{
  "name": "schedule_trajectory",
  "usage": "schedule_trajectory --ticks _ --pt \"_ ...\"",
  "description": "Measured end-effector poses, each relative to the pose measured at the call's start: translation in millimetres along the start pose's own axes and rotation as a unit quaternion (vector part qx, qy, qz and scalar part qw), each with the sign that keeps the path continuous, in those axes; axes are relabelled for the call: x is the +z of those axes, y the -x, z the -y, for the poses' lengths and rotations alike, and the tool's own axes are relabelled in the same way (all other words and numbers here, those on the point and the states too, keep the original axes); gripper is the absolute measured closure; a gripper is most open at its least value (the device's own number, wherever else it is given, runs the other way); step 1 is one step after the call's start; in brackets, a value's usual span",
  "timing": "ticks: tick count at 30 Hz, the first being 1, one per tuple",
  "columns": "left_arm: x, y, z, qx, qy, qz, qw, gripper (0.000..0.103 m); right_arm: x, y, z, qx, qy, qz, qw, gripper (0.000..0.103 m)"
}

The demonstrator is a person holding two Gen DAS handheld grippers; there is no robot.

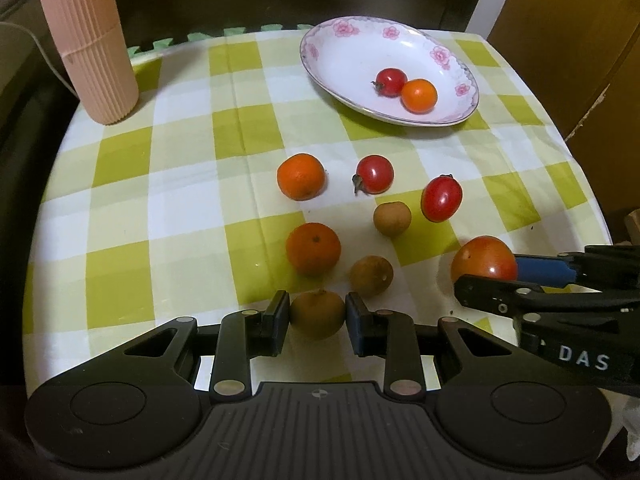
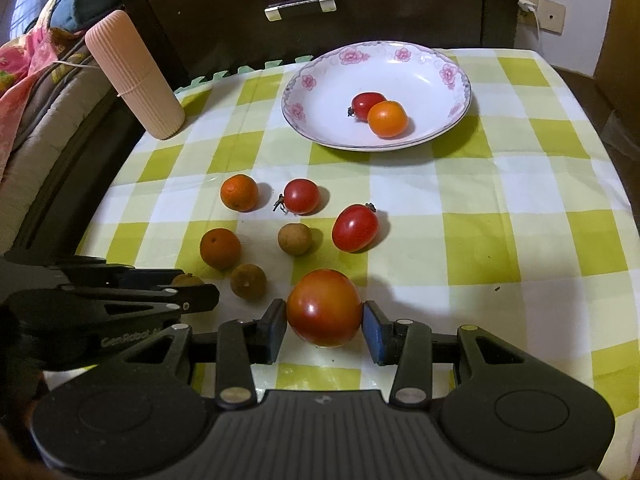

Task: Organize fruits
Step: 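Grasp a small brown round fruit with the left tool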

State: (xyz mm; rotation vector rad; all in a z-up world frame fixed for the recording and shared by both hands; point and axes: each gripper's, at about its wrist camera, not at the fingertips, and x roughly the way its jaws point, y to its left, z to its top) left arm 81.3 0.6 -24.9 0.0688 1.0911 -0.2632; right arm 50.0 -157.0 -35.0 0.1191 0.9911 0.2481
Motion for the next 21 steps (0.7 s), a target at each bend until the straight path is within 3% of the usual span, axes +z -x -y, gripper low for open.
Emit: schedule_trajectory --ticks 13,21 --pt "-8.0 -8.9 11.2 0.013 -0.031 -0.006 0.9994 0.06 -13.4 -10.0 -3.3 -0.025 0.015 -0.017 0.999 0.063" --pt "-12.7 -7.6 16.9 0.015 -0.046 -0.009 0.9988 0.059 -11.1 -14.5 -0.6 -0.019 0.013 -0.027 0.999 0.063"
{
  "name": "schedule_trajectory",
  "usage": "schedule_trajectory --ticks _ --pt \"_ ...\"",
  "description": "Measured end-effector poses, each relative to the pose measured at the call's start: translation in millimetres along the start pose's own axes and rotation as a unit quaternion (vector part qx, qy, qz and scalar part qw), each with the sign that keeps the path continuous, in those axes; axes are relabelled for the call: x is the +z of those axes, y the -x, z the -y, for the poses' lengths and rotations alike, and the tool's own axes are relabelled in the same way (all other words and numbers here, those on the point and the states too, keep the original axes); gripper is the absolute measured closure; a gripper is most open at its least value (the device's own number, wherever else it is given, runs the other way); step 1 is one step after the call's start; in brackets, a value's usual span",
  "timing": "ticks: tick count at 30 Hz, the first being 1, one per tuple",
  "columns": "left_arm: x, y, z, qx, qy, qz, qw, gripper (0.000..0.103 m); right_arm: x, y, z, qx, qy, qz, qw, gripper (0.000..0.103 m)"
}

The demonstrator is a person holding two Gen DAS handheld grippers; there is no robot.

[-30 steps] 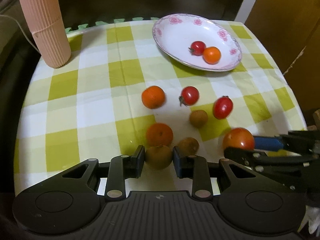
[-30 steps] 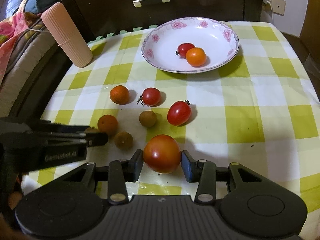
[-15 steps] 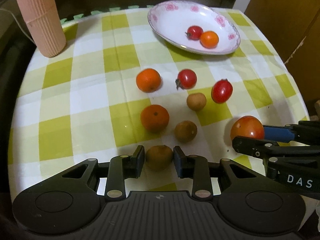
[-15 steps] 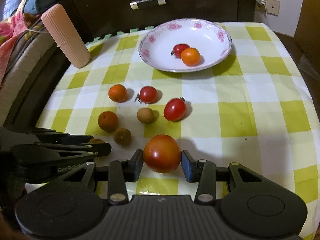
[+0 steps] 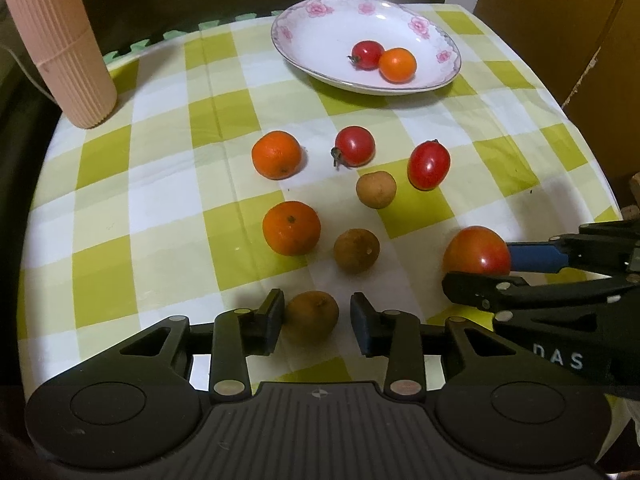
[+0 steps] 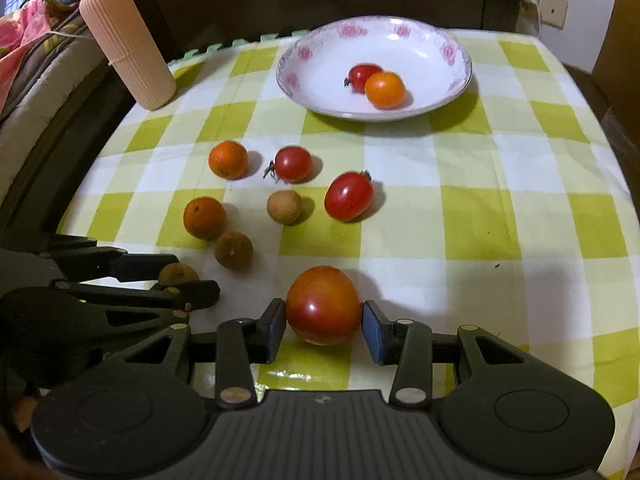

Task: Organize fruits
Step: 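Grasp a small brown round fruit with the left tool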

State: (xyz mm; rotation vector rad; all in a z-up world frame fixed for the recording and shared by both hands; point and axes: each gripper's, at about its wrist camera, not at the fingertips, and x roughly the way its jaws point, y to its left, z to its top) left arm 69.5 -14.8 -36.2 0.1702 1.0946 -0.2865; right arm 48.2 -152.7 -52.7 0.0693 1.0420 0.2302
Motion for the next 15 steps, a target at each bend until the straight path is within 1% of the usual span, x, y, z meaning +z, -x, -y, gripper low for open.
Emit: schedule_trajectory --ticks 3,7,15 --pt "-1.6 1.7 -0.3 0.003 -0.003 0.0 1.0 0.067 -0.3 -1.3 -1.0 -0.004 0.006 0.006 1.0 0.063" --pt "-2.6 5.3 -0.7 -0.005 0.001 0.004 1.0 0.067 -2.7 3.5 -1.0 -0.016 0.01 0.011 1.0 0.064" --pt "3.3 12.9 -4.7 -0.022 0.016 0.019 0.9995 0.068 1.4 26.4 1.7 -0.013 -0.003 0.041 0.999 0.064"
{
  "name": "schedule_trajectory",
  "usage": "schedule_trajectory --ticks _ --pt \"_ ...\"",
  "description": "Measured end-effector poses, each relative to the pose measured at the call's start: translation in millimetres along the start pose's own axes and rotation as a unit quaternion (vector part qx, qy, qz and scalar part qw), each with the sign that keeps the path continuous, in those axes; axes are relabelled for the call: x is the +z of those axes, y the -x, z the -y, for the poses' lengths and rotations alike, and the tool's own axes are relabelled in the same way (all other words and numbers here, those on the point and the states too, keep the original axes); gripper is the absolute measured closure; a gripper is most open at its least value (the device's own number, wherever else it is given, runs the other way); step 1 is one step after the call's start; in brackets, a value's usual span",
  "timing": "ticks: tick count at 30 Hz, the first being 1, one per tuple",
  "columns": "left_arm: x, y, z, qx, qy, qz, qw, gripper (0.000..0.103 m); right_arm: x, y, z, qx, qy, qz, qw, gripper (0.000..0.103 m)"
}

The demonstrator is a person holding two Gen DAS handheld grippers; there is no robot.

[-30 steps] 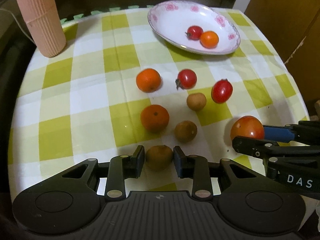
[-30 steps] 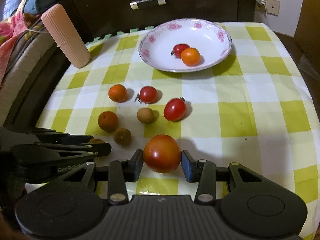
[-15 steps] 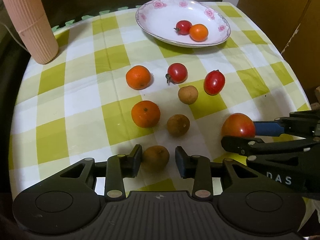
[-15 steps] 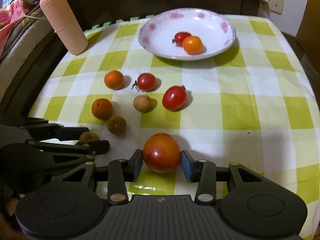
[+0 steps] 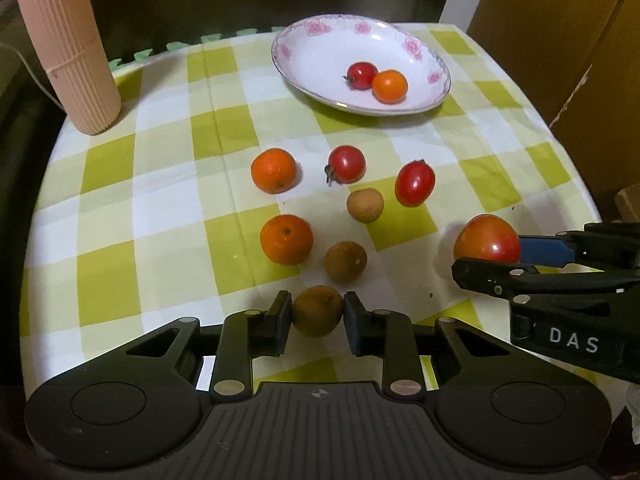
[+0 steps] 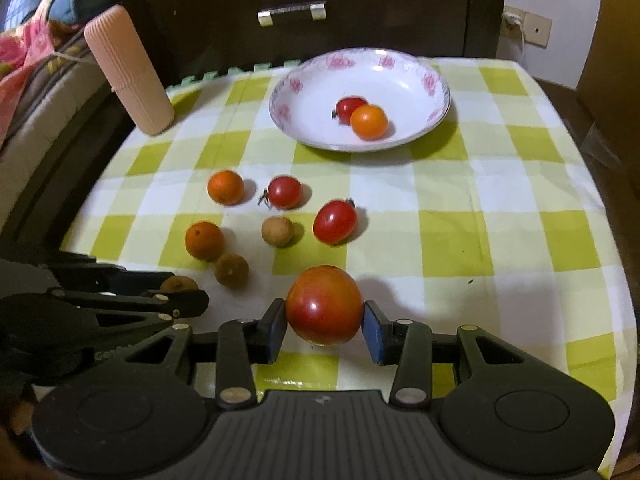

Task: Organize fruits
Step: 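Grasp a small brown round fruit with the left tool, then carry both fruits to the bowl and open the left tool to drop the brown fruit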

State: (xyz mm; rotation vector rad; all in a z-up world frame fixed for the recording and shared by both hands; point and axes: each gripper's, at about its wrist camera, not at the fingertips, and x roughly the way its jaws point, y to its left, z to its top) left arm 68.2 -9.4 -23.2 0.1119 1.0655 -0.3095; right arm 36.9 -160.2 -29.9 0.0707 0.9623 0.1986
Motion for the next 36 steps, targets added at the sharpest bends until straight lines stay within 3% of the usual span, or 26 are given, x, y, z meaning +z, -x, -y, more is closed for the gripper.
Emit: schedule_trajectory --ticks 16,26,36 --pt "54.7 6.0 6.9 -0.02 0.009 0.039 0.999 0.067 49.7 2.4 18.0 -0.006 -0.01 0.032 0.999 0.064" --pt "107.4 -13.2 12.6 -0.019 0.006 0.053 0.9984 0.068 95.6 -20.3 36.4 -0.012 -0.017 0.046 0.999 0.064" --pt "138.1 -43.4 12.9 -0.009 0.007 0.046 0.9989 0.068 123.9 -52.4 57.7 -0.019 -0.025 0.046 0.998 0.064"
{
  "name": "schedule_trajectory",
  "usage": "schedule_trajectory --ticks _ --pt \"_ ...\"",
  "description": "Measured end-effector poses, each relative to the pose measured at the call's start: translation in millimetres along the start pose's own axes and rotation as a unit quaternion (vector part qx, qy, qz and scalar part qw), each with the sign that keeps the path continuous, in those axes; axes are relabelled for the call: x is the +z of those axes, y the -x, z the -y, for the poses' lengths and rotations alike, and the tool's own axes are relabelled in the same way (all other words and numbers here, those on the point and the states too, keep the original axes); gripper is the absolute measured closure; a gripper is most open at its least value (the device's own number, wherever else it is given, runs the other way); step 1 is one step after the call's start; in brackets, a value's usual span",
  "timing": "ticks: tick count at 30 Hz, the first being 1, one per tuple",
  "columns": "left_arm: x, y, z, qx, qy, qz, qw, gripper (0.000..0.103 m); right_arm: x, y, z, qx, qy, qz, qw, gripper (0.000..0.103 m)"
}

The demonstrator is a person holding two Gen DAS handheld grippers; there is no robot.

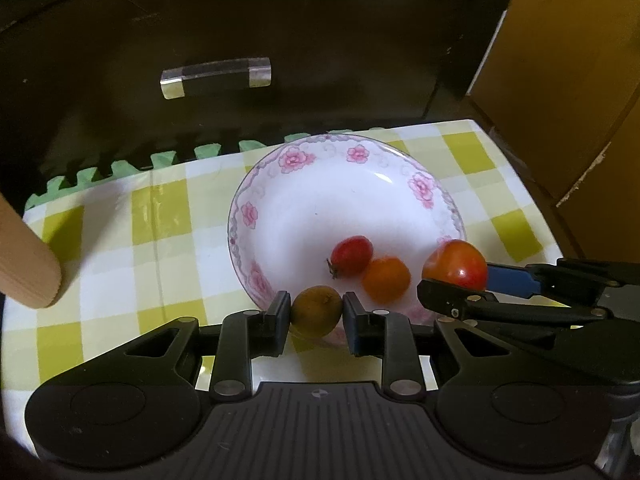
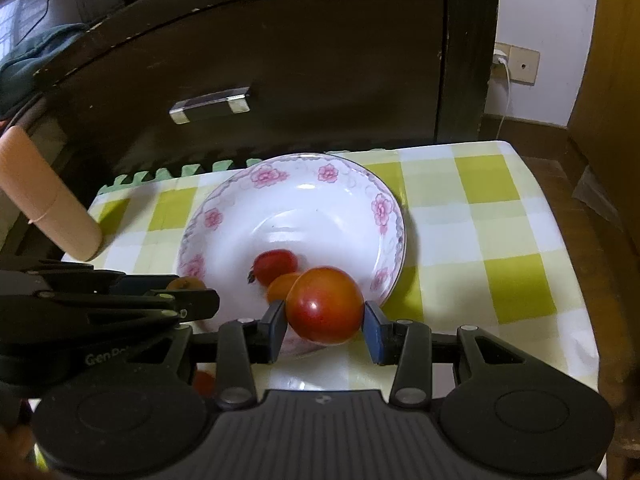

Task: Organize fruits
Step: 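Carry both fruits to the bowl and open the left tool to drop the brown fruit, then open the right tool to drop the large red tomato into the bowl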

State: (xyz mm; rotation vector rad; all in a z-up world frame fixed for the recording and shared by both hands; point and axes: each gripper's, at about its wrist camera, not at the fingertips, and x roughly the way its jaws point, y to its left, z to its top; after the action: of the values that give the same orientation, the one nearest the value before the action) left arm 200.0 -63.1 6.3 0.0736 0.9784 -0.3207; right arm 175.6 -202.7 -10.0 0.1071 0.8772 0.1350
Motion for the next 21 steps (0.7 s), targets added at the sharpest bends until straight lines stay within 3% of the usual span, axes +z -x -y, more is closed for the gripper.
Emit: schedule_trajectory --ticks 8,21 --pt "8.4 -10.8 -7.3 0.003 0.01 -0.005 0.9999 0.067 10.4 -14.9 3.4 0.008 -0.007 0.002 1.0 0.063" --pt "12.0 8.5 -9.0 0.009 0.01 0.016 0.9998 0.046 18.9 -5.2 5.3 0.015 -0.02 0.019 1.0 0.062"
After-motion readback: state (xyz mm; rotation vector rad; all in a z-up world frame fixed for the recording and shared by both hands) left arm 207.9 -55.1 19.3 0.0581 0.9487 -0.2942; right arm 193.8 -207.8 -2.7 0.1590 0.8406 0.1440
